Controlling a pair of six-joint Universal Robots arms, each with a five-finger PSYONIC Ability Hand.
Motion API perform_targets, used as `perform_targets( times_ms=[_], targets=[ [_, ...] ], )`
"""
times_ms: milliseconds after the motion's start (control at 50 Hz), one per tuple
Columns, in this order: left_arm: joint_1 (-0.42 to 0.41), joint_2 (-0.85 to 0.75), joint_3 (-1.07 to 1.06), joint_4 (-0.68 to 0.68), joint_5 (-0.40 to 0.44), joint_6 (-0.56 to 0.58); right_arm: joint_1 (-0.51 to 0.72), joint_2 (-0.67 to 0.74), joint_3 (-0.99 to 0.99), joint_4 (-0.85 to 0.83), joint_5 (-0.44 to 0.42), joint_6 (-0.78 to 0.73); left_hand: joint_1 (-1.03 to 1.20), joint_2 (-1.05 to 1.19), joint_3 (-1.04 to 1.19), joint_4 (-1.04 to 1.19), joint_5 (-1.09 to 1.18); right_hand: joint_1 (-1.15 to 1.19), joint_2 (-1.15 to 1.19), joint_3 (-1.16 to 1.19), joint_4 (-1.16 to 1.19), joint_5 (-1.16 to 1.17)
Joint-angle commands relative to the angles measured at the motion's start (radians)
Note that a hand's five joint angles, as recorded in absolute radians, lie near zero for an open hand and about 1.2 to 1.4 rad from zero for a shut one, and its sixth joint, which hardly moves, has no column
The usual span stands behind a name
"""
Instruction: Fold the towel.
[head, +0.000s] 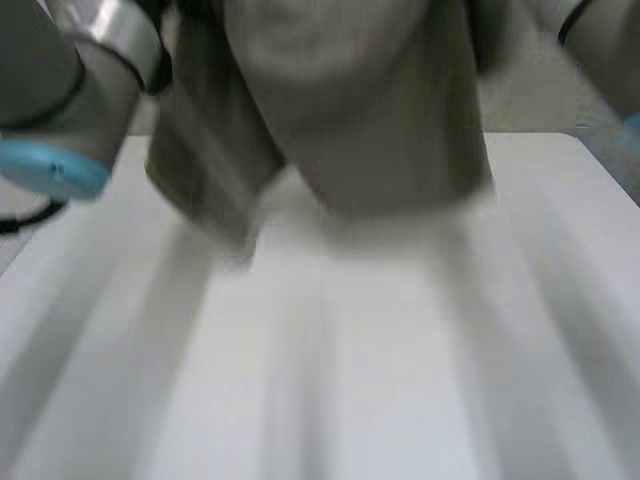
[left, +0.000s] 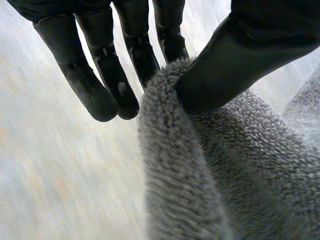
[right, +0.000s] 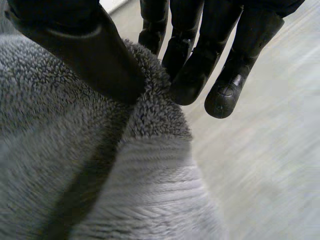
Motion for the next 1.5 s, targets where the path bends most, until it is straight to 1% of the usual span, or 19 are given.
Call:
perform_targets(
  times_ms=[20,80,200,300,340,360,400,540,640,740,780,940,1080,1160,1200,1220,1320,1400,1500],
  targets=[
    [0.001,0.064,0.030,0.212,-0.038,-0.048,0.006,-0.096,0.044,-0.124,-0.008,0.178,-0.012,-0.075,-0.142,-0.111,-0.249,0.069,0.083,0.058,0.060,0.063],
    [0.005,0.087,-0.057,0.249,-0.032,-0.071,0.009,-0.099,0.078,-0.099,-0.009,0.161,-0.012,-0.075,-0.142,-0.111,-0.249,0.069,0.083,0.058,0.060,0.063],
    [0.029,0.095,-0.340,0.265,-0.023,-0.070,0.029,-0.107,0.245,-0.007,-0.046,-0.017,-0.012,-0.075,-0.142,-0.111,-0.249,0.069,0.083,0.058,0.060,0.063],
    [0.067,0.092,-0.570,0.266,-0.021,-0.068,0.049,-0.089,0.530,0.017,-0.057,-0.163,-0.012,-0.075,-0.142,-0.111,-0.249,0.069,0.083,0.058,0.060,0.063],
    [0.075,0.074,-0.715,0.283,-0.006,-0.067,0.051,-0.073,0.607,0.010,-0.057,-0.177,-0.012,-0.075,-0.142,-0.111,-0.249,0.069,0.083,0.058,0.060,0.063],
    [0.075,0.073,-0.715,0.283,-0.006,-0.066,0.051,-0.073,0.607,0.010,-0.057,-0.177,-0.012,-0.075,-0.142,-0.111,-0.249,0.069,0.083,0.058,0.060,0.063],
    [0.078,0.051,-0.844,0.318,0.025,-0.063,0.052,-0.026,0.737,-0.016,-0.049,-0.192,-0.079,-0.142,-0.208,-0.178,-0.315,0.069,0.083,0.058,0.060,0.063],
    [0.084,0.057,-1.034,0.328,0.078,-0.045,0.057,0.013,0.911,-0.055,-0.041,-0.198,-0.246,-0.309,-0.376,-0.345,-0.483,0.069,0.083,0.058,0.060,0.063],
    [0.083,0.132,-1.142,0.275,0.083,-0.033,0.049,-0.032,0.994,-0.053,-0.044,-0.201,-0.334,-0.398,-0.464,-0.434,-0.571,0.069,0.083,0.058,0.060,0.063],
    [0.070,0.259,-1.208,0.188,0.085,-0.033,0.043,-0.142,1.089,-0.058,-0.044,-0.201,-0.475,-0.539,-0.605,-0.575,-0.712,0.069,0.083,0.058,0.060,0.063],
    [0.064,0.326,-1.237,0.131,0.085,-0.033,0.043,-0.186,1.147,-0.061,-0.046,-0.201,-0.598,-0.662,-0.728,-0.698,-0.835,0.069,0.083,0.058,0.060,0.063],
    [0.060,0.443,-1.246,0.068,0.101,-0.033,0.041,-0.272,1.314,-0.144,-0.048,-0.201,-0.742,-0.806,-0.872,-0.842,-0.979,0.069,0.083,0.058,0.060,0.063],
    [0.109,0.419,-1.124,0.074,0.104,-0.031,0.009,-0.294,1.434,-0.302,-0.043,-0.204,-0.789,-0.853,-0.919,-0.889,-1.026,0.069,0.083,0.058,0.060,0.063],
    [0.117,0.328,-1.028,0.074,0.103,-0.028,-0.015,-0.294,1.482,-0.383,-0.052,-0.209,-0.804,-0.868,-0.934,-0.904,-1.041,0.069,0.083,0.058,0.060,0.063],
    [0.118,0.197,-0.897,0.062,0.103,-0.005,-0.018,-0.294,1.489,-0.406,-0.054,-0.209,-0.804,-0.868,-0.934,-0.904,-1.041,0.069,0.083,0.058,0.060,0.063],
    [0.118,0.196,-0.897,0.062,0.103,-0.005,-0.018,-0.294,1.489,-0.406,-0.054,-0.209,-0.804,-0.868,-0.934,-0.904,-1.041,0.069,0.083,0.058,0.060,0.063],
    [0.118,-0.032,-0.679,0.015,0.098,0.105,-0.023,-0.274,1.512,-0.475,-0.046,-0.209,-0.795,-0.859,-0.925,-0.895,-1.032,0.069,0.083,0.058,0.060,0.063],
    [0.121,-0.130,-0.596,-0.045,0.091,0.165,-0.023,-0.248,1.519,-0.486,-0.044,-0.210,-0.795,-0.859,-0.925,-0.895,-1.032,0.069,0.083,0.058,0.060,0.063],
    [0.123,-0.169,-0.582,-0.044,0.092,0.184,-0.022,-0.240,1.515,-0.488,-0.044,-0.210,-0.798,-0.862,-0.928,-0.898,-1.035,0.069,0.083,0.058,0.060,0.063]
  ],
)
